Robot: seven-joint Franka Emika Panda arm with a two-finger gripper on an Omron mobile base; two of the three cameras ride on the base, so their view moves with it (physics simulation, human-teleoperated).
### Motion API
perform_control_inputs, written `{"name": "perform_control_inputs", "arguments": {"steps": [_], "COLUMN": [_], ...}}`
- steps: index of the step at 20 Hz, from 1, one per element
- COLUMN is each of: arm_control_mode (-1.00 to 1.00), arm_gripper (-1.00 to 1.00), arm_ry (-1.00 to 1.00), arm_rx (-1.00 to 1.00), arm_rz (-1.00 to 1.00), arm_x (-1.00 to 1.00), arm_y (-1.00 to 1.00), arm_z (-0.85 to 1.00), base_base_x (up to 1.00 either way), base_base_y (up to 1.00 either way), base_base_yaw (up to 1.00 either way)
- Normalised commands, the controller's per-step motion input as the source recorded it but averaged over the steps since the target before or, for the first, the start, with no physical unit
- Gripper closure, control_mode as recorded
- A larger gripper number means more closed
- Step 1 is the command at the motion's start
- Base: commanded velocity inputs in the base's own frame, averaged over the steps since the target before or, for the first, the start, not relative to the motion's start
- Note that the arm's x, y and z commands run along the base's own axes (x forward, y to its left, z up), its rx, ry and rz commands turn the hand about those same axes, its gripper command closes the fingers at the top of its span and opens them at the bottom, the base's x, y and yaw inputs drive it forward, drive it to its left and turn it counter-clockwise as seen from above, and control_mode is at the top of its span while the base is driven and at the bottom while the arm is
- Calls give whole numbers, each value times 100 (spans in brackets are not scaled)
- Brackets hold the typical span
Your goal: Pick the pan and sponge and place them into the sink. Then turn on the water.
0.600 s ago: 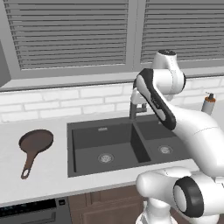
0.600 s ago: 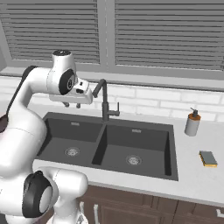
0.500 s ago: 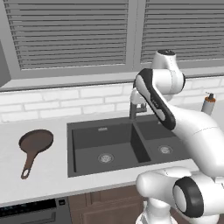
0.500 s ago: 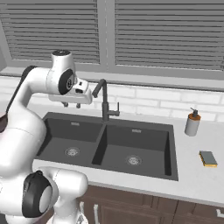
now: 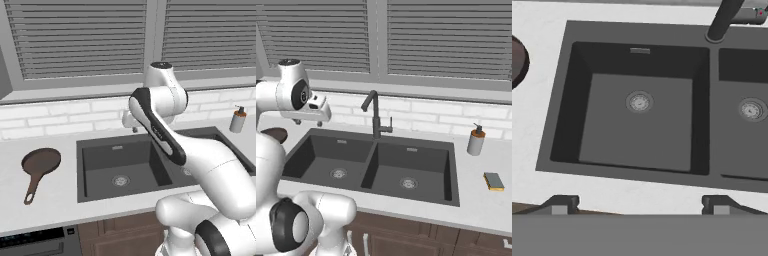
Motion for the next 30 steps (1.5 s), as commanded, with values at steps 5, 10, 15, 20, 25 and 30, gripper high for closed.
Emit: {"name": "perform_control_inputs", "arguments": {"steps": [5,10,15,20,25,30], "arm_control_mode": [-100,-100,-100,-100,-100,-100], "arm_gripper": [-100,-100,-100,-100,-100,-100], "arm_ry": [1,1,0,0,0,1], "arm_rx": [0,0,-3,-2,0,0], "arm_rz": [0,-2,0,0,0,0], "arm_x": [-13,0,0,0,0,1], "arm_y": [97,72,2,12,31,23], "arm_z": [-12,-17,-1,-8,-17,-11], "base_base_x": [0,0,0,0,0,0], "base_base_y": [0,0,0,0,0,0], "base_base_yaw": [0,0,0,0,0,0]}}
